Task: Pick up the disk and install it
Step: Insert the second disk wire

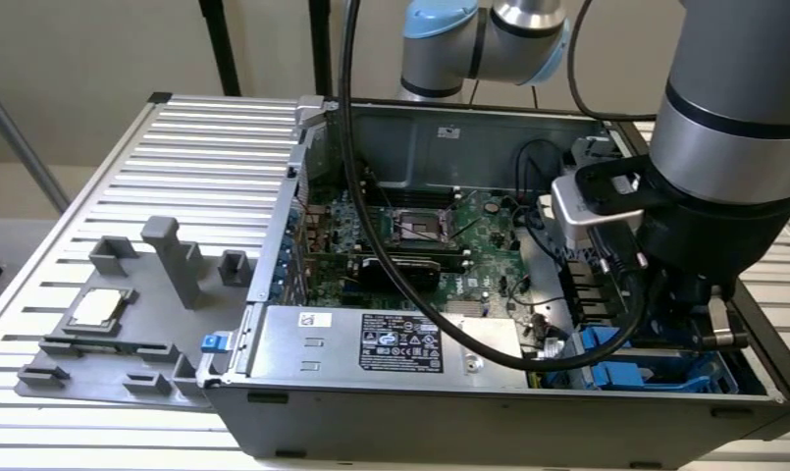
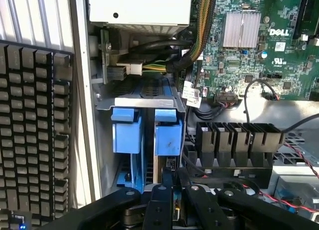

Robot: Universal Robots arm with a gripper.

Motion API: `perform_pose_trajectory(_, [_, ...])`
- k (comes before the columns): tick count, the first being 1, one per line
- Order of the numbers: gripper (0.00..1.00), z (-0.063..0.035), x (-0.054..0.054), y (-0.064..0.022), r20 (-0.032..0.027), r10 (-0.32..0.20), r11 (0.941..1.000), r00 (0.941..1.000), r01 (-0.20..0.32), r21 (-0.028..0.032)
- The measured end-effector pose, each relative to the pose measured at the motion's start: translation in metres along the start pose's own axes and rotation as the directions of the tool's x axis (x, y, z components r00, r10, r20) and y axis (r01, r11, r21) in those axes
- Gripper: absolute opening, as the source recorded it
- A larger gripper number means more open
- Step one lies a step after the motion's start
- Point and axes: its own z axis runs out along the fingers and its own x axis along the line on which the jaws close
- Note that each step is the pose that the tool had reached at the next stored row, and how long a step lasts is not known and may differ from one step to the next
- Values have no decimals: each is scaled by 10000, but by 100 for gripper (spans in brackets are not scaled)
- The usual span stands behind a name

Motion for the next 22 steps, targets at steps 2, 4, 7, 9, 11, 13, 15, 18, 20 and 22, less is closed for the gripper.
perform_pose_trajectory(2, [0, -1, -1, 0, 0, -18, 10000, 10000, 18, 7])
perform_pose_trajectory(4, [0, -1, -1, 0, 4, -35, 10000, 10000, 35, 11])
perform_pose_trajectory(7, [0, 4, -1, 2, 10, -52, 10000, 10000, 52, 14])
perform_pose_trajectory(9, [0, 6, -1, 3, 12, -59, 10000, 10000, 59, 14])
perform_pose_trajectory(11, [0, 9, -1, 3, 13, -65, 10000, 10000, 65, 15])
perform_pose_trajectory(13, [0, 14, -1, 5, 15, -72, 10000, 10000, 72, 15])
perform_pose_trajectory(15, [0, 24, -1, 8, 19, -80, 10000, 10000, 80, 16])
perform_pose_trajectory(18, [0, 41, 0, 12, 22, -96, 10000, 10000, 96, 21])
perform_pose_trajectory(20, [0, 49, 0, 15, 20, -108, 9999, 9999, 108, 24])
perform_pose_trajectory(22, [0, 54, 0, 14, 27, -115, 9999, 9999, 115, 30])
